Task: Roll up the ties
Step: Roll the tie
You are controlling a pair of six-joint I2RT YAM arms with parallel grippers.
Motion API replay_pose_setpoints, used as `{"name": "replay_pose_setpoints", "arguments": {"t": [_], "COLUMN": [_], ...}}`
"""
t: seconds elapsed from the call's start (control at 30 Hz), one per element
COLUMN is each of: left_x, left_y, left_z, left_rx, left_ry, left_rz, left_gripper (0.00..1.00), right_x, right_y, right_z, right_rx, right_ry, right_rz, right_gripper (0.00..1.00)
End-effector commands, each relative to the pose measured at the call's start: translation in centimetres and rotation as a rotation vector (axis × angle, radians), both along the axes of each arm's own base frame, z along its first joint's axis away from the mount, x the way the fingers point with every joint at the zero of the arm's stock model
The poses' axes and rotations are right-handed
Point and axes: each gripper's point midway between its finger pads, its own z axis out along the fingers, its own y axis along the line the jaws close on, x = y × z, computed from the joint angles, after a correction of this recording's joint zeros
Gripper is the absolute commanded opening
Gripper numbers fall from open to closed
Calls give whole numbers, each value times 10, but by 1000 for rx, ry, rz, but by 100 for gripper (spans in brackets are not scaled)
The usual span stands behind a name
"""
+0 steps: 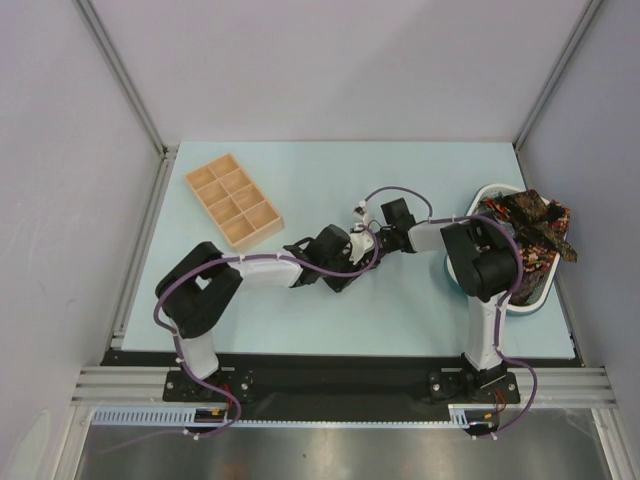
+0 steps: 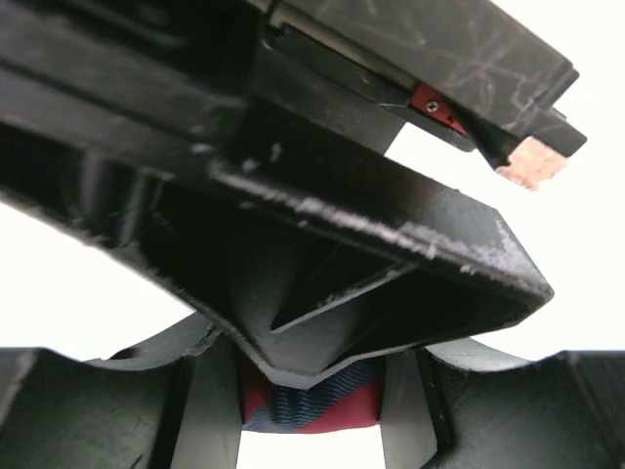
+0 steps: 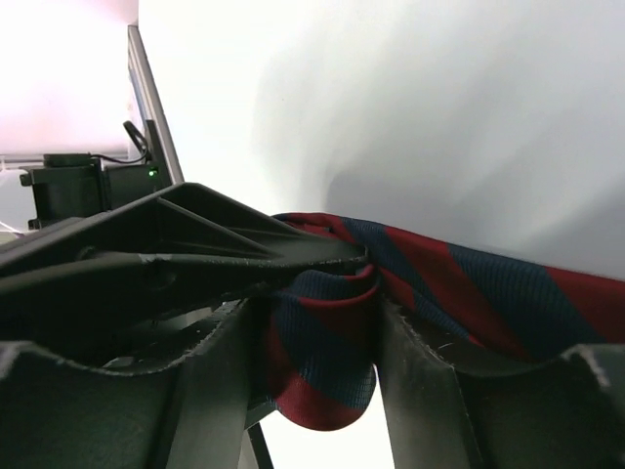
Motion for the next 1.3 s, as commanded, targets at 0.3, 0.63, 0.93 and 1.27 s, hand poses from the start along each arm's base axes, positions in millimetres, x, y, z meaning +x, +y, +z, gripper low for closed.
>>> {"name": "replay_pose_setpoints", "arguments": {"t": [0.3, 0.63, 0.93, 1.27], "left_x": [-6, 1, 16, 21], "left_y": [8, 16, 10, 5], "left_z": [-15, -16, -7, -9], "left_rx": [69, 82, 72, 73], "left_ry": [48, 51, 12, 25], "left_rz": [12, 67, 90, 83], "left_gripper": [44, 46, 89, 69], "right_x": [7, 2, -6, -13], "right_y": [-40, -27, -21, -15], "right_z": [-17, -25, -36, -44], "right_rx": [-180, -176, -190, -210], "right_ry": [-55, -45, -4, 16], "right_rz": [-176, -108, -61, -21], "right_gripper": [63, 39, 35, 33]}}
